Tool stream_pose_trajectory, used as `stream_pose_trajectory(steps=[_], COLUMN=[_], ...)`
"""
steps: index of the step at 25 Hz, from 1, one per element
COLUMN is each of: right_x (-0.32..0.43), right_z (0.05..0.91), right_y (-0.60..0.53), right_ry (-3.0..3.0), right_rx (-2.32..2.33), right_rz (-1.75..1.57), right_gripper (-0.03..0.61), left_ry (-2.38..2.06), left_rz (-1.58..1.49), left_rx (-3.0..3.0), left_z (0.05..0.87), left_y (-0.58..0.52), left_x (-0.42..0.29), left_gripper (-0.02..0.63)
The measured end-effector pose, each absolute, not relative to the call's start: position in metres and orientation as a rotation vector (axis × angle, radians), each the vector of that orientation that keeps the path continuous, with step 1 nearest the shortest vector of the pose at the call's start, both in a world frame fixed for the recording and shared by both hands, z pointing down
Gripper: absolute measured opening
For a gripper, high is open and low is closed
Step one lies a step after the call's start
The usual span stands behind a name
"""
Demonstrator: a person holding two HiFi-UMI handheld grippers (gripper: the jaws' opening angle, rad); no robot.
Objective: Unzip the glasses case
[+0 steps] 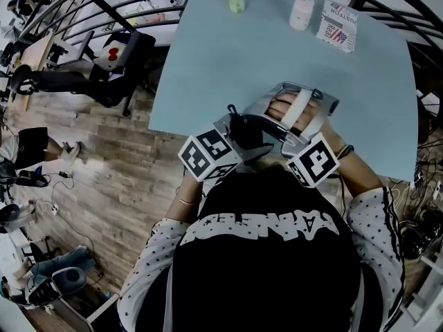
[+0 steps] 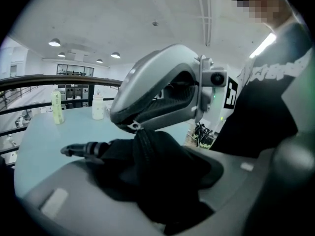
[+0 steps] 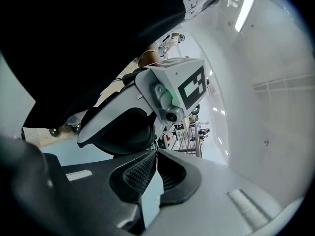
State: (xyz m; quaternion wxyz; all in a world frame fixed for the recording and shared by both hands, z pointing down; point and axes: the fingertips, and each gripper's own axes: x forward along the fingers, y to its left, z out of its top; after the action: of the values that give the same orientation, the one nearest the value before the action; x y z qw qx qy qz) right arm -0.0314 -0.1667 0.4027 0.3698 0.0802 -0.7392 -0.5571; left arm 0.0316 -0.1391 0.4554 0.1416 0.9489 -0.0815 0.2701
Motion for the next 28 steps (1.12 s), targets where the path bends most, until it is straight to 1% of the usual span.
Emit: stream_pose_trajectory(steps=[7,12,17,24,28], right_x=[-0.033,-0.039,-0.034,-0.027,-0.015], right_z=[0.404,0.4,0.391,0.387,0.379], right_y=[-0.166,-0.166,-0.163,-0.174,-0.183], right_ry=[-1.823,-1.856,-1.987,-2.106,-2.22], right_rx=[0.201,0.218,0.284,0.411,0.564], right_rz=[-1.499,-1.491,-1.416,-1.31,-1.178], right_gripper=[0.012,0.012,0.031,0.005,0.005], left_ry=[-0.274,-0.287,-0.33,-0.441,-0.551], left_rz=[0.789,0.785,0.72,0.574,0.463], left_rx=[2.731,2.739,2.751,2.774,2.774], left_z=[0.46,0.457,0.449,0.433,0.418], left_y=[-0.142,-0.142,-0.142,-0.161,-0.173], left_x=[0.032,0.026,0.029,0.019,0.011], left_gripper=[0.0,0.0,0.0,0.0,0.0])
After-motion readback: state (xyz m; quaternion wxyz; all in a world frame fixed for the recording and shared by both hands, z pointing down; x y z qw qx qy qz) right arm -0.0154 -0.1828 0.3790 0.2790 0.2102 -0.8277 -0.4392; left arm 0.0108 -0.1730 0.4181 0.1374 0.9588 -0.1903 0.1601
